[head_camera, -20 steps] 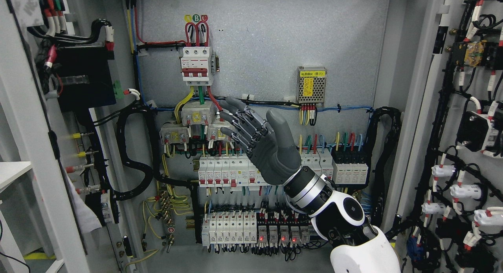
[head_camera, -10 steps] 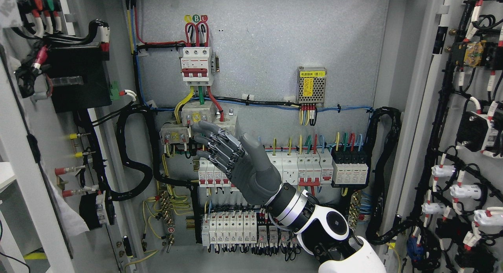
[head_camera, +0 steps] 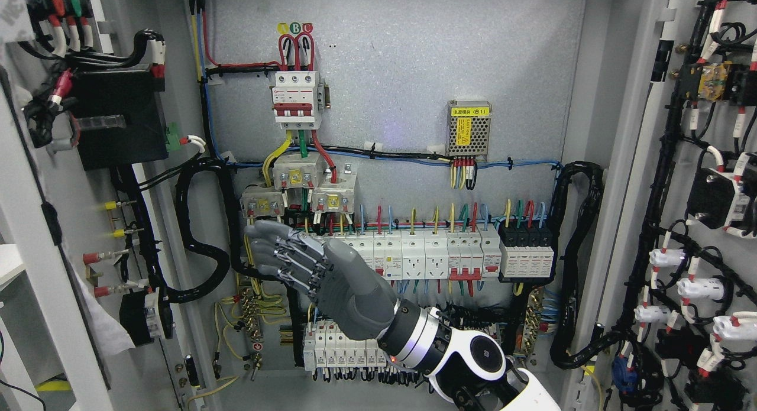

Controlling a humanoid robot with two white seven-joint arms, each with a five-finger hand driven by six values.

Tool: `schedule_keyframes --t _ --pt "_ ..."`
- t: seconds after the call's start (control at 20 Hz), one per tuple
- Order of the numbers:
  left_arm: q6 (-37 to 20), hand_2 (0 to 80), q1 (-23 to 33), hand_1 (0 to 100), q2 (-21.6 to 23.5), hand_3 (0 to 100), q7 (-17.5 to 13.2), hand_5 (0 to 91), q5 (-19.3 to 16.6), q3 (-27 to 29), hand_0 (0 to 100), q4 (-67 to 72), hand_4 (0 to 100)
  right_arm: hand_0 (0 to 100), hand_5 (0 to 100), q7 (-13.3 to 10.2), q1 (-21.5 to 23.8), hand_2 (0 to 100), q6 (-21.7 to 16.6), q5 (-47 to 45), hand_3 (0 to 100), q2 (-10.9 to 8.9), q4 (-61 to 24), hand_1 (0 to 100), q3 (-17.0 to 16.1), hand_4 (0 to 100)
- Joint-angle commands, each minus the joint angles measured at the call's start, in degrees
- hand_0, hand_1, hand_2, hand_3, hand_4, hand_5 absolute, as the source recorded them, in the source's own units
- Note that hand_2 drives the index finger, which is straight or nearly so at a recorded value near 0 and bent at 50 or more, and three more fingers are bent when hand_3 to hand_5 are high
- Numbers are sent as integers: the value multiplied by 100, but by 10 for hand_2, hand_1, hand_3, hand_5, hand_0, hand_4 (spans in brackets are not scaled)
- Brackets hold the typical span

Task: Open door with both hands

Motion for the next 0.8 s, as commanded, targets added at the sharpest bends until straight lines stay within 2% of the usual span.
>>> schedule_keyframes --t 0.0,0.15,0.35,0.75 --pt "-1 29 -193 0 79 29 1 0 0 0 292 88 34 219 0 57 96 0 15 -540 0 0 -330 0 745 0" --pt "-1 29 -193 0 79 29 1 0 0 0 292 88 34 219 0 48 96 0 32 -630 0 0 -366 0 877 0" --pt "-1 29 -193 0 79 29 1 0 0 0 292 88 35 219 0 48 96 0 23 -630 0 0 -366 0 1412 0" --pt "-1 28 -202 0 88 29 1 0 0 0 291 88 34 219 0 22 44 0 -3 -657 0 0 -366 0 1783 0"
